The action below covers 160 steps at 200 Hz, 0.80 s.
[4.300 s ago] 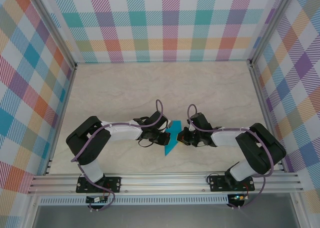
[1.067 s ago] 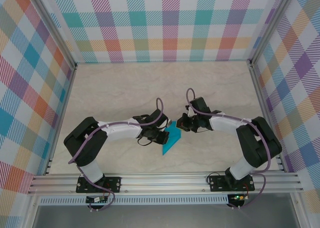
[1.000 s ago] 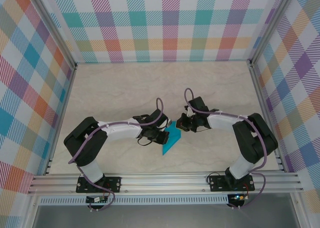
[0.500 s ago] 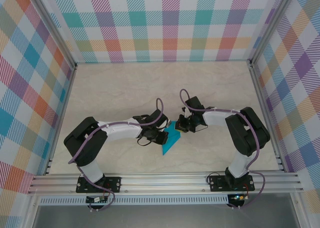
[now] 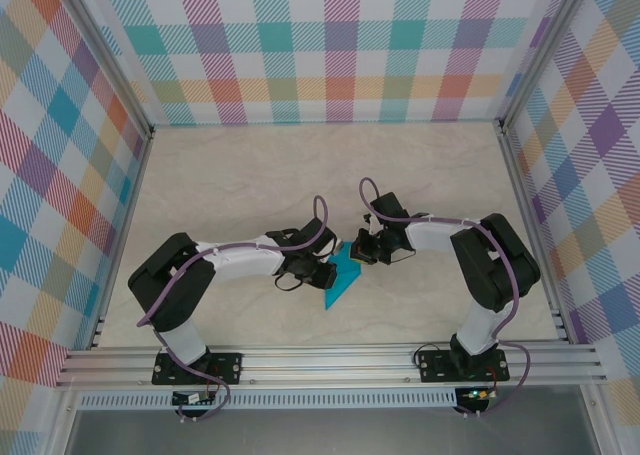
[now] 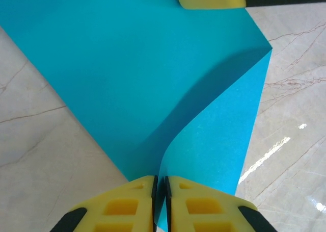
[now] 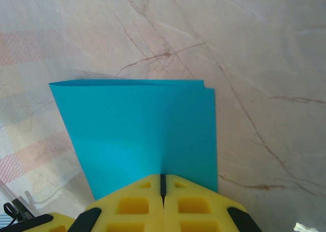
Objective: Fold a paper plane with a square sheet of paper (pick it up from the middle)
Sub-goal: Third fold the triangle at the center of the table.
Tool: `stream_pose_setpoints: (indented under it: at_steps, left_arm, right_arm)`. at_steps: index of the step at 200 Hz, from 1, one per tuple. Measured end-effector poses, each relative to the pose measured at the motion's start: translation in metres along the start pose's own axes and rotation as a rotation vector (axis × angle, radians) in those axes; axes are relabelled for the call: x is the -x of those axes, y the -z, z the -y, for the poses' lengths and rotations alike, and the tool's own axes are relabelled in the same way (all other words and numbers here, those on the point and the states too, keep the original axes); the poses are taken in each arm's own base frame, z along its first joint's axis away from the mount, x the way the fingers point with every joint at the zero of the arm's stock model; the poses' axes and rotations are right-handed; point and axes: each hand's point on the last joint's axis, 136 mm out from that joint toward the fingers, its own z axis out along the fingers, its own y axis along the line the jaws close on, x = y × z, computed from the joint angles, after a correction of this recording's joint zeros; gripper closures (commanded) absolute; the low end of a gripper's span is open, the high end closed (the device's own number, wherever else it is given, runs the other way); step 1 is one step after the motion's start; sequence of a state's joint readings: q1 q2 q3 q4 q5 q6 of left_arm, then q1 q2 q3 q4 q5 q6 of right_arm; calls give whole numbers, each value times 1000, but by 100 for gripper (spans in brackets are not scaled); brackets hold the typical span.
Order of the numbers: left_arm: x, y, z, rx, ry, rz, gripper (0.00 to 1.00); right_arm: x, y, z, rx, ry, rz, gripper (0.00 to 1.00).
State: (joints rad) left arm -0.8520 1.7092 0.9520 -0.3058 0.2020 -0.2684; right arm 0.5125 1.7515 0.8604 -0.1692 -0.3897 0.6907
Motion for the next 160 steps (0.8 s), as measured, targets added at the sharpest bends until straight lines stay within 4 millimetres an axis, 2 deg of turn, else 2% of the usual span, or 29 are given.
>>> stream_pose_setpoints:
  at_steps: [7,34,56,75,96,124,140,160]
  left_arm:
    - [1,0,1,-3,-2,2,78]
    - [4,2,2,-4,-6,11,54]
    - [6,5,1,6,-3,22,45]
    - [12,21,1,20,-1,77,41]
    - [24,51,4,23,10,173,44]
    - [26,84,8,-1,55,272,62]
    - [20,89,8,-17,80,283,69]
    - [8,82,10,-43,106,261,74]
  right_arm:
    - [0,0,0,0,0,0,99]
    - [0,0,0,0,0,0,99]
    - [0,0,0,0,0,0,99]
    - [0,0,0,0,0,0,99]
    - [0,1,-1,3,1,0,98]
    - [-1,9,-7,12,7,8,96]
    - [1,22,-18,39,28,37,95]
    - [4,42,-36,82,65,87,95]
